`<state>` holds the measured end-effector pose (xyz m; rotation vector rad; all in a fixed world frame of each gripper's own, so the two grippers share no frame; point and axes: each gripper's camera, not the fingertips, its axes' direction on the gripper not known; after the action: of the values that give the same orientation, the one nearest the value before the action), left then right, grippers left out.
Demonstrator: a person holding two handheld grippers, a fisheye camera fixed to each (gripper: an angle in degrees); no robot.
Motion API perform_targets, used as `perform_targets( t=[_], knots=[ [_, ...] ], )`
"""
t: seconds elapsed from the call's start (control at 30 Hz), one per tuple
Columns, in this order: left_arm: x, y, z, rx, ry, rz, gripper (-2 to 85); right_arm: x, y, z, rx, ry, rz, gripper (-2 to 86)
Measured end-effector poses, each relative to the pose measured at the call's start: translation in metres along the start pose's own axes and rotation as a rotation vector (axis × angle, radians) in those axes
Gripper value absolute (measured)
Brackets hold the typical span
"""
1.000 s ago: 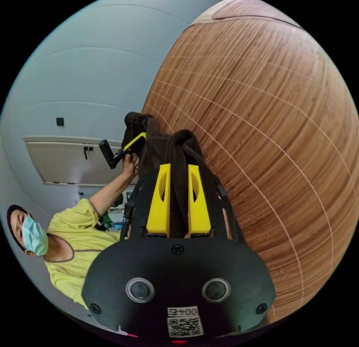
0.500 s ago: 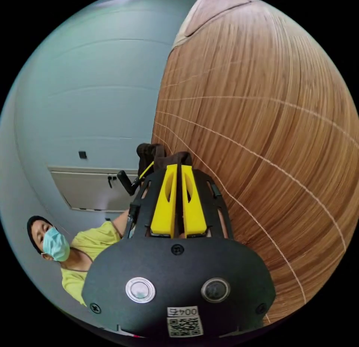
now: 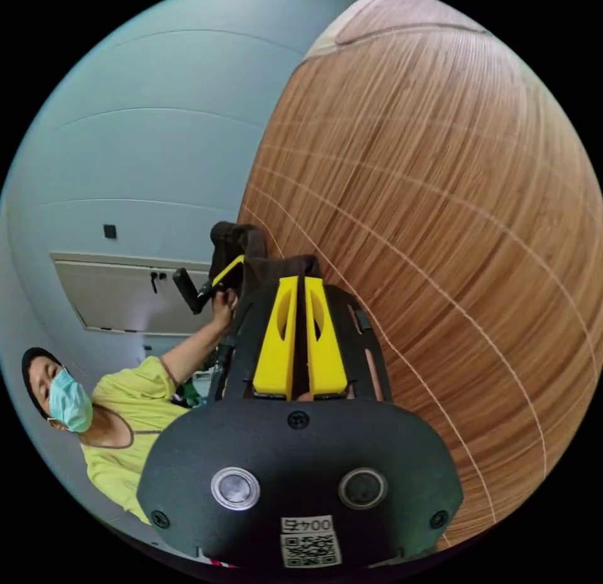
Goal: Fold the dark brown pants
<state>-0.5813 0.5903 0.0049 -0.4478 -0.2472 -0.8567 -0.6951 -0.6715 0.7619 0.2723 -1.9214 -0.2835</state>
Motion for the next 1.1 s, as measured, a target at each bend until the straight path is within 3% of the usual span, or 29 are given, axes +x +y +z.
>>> perform_targets(
  t=[0.1,0.33,0.5,0.8,0.87,1.1],
  knots=[
    [-0.001,-0.001,0.001,-0.001,0.005,-0.003,0.8,-0.005,0.019,-0.024,0.129,-0.015,-0.008,2.4],
    [0.000,-0.003,0.003,-0.001,0.003,-0.002,0.8,-0.043,0.107,-0.002,0.023,0.318,-0.116,6.4],
    [0.002,-0.004,0.003,-0.002,0.000,-0.003,0.8,-0.066,0.145,0.030,0.054,0.517,-0.183,6.7],
    [0.004,-0.005,0.003,-0.002,-0.003,-0.005,0.7,-0.109,0.159,0.085,0.006,0.634,-0.266,3.1],
    [0.005,-0.005,0.003,-0.002,-0.003,-0.005,0.7,-0.123,0.162,0.082,0.074,0.700,-0.253,1.3],
    [0.007,-0.004,0.002,-0.002,-0.001,-0.005,0.6,-0.113,0.180,0.058,0.228,0.557,-0.045,2.9]
  ],
)
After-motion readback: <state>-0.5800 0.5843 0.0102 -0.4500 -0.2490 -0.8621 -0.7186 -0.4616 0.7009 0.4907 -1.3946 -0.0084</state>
